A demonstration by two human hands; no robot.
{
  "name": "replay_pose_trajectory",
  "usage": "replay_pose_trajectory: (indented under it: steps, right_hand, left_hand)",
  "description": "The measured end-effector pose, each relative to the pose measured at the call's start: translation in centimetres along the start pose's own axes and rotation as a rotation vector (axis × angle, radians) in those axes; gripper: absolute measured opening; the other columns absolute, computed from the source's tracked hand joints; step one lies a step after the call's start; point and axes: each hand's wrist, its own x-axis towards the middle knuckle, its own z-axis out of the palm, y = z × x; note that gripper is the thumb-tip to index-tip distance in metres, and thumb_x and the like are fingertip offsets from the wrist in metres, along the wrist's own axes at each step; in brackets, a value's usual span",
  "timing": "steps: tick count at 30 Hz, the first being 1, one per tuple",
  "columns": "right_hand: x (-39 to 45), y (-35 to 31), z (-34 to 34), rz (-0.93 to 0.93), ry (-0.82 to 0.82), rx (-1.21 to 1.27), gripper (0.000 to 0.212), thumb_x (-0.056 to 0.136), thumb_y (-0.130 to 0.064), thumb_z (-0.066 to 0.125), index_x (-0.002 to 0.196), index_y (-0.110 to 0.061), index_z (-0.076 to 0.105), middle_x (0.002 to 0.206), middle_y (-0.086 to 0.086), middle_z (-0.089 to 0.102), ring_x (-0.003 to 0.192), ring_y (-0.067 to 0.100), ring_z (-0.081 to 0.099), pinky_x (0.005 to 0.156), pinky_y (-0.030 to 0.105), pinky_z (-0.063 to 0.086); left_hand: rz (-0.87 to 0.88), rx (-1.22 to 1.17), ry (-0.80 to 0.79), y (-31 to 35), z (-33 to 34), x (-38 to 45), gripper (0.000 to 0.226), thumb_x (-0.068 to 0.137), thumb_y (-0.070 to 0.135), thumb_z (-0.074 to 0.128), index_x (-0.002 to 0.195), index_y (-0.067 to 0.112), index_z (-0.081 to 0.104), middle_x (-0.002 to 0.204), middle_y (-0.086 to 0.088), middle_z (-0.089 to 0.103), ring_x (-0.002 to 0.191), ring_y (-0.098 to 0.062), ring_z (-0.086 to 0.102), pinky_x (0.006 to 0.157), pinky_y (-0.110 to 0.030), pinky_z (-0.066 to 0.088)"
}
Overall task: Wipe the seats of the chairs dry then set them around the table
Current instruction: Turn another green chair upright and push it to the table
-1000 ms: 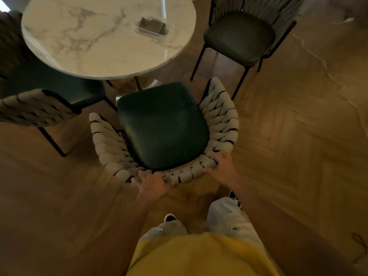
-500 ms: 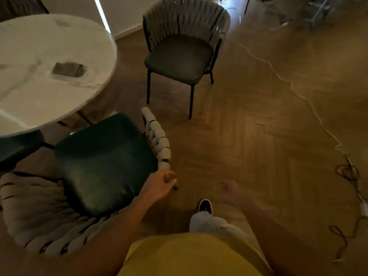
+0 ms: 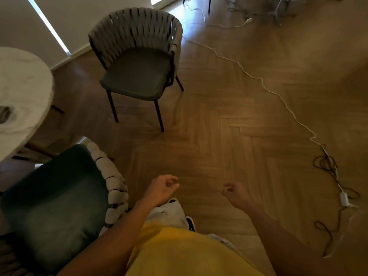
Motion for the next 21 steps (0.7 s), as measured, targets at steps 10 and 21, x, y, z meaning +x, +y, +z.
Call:
replay_pose_trajectory:
  steps: [10, 21]
  right_hand:
    - [9.6, -6.5, -4.7, -0.085, -0.093, -0.008, 0.048, 0.089, -0.031, 0.066, 0.130, -0.010, 0.053, 0.124, 0.009, 0.058, 0.098, 0.012, 0.054, 0.070, 0.021, 0.043]
    - [24.9, -20.1, -14.0, -0.132, -0.101, -0.043, 0.049, 0.088, -0.039, 0.065, 0.130, -0.014, 0.056, 0.121, 0.006, 0.062, 0.094, 0.010, 0.057, 0.062, 0.013, 0.042]
  left_hand:
    - [-0.114, -0.114, 0.039, 4.0, -3.3, 10.8, 0.031, 0.092, 0.033, 0.064, 0.122, 0.028, 0.062, 0.116, 0.005, 0.063, 0.104, -0.011, 0.057, 0.093, -0.035, 0.051]
    - [-0.129, -0.126, 0.040, 12.1, -10.4, 27.9, 0.033, 0.093, 0.028, 0.063, 0.125, 0.022, 0.061, 0.124, 0.001, 0.062, 0.106, -0.008, 0.055, 0.086, -0.023, 0.049]
